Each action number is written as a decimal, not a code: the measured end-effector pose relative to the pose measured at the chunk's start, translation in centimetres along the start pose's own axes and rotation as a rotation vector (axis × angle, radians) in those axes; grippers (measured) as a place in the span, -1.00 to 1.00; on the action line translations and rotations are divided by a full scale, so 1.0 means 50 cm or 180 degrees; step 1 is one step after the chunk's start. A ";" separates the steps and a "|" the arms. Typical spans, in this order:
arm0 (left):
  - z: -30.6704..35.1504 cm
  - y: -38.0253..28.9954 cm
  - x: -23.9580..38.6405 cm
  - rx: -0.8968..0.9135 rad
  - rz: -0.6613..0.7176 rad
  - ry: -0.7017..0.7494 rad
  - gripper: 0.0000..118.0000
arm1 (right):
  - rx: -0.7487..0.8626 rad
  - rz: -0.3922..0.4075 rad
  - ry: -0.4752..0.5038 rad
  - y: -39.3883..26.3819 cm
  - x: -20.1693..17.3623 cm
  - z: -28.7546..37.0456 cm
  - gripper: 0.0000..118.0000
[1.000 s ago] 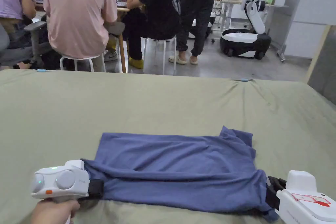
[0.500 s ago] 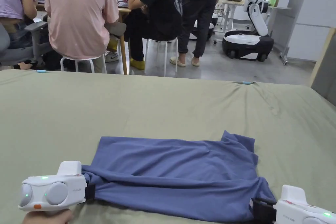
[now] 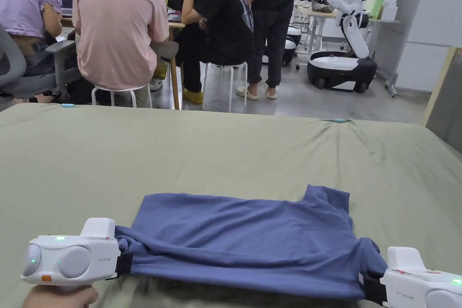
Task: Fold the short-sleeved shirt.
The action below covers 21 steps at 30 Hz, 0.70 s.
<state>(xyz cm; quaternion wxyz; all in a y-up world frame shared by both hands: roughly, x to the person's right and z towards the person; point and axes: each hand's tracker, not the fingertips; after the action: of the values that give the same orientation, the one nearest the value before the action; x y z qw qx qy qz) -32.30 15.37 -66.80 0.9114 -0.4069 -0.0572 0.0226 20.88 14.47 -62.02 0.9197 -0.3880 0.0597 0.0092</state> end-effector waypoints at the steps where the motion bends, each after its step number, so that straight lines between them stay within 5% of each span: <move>1: 0.005 -0.008 -0.002 -0.0030 0.0001 -0.0015 -0.81 | -0.0036 0.0012 0.0008 -0.008 -0.002 0.002 -0.56; 7: 0.001 -0.067 -0.012 -0.0141 0.0079 -0.0054 -0.81 | -0.0220 -0.0057 0.0024 -0.064 -0.009 -0.003 -0.56; 9: 0.001 -0.078 -0.017 -0.0117 0.0150 -0.0068 -0.74 | -0.0214 -0.0067 -0.0058 -0.077 -0.012 -0.005 -0.41; 11: 0.019 -0.080 -0.017 0.0117 0.0064 0.0225 -0.01 | -0.0200 -0.0028 -0.0239 -0.074 -0.011 0.005 0.28; 13: 0.046 -0.069 -0.025 0.0341 0.0092 0.0335 0.63 | -0.0003 -0.0032 -0.0271 -0.057 -0.010 0.035 0.68; 19: 0.106 0.000 0.057 0.0861 -0.0277 0.0373 0.66 | 0.0863 -0.0046 -0.0163 0.045 -0.105 0.116 0.72; 21: 0.117 0.007 0.103 0.1073 -0.0486 0.0339 0.51 | 0.1064 -0.0018 -0.0054 0.067 -0.150 0.125 0.68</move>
<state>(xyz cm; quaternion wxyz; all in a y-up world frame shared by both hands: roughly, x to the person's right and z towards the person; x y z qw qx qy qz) -27.88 20.38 -62.73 0.9675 -0.2435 -0.0350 -0.0589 13.85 21.50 -59.21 0.9719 -0.2297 0.0515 -0.0001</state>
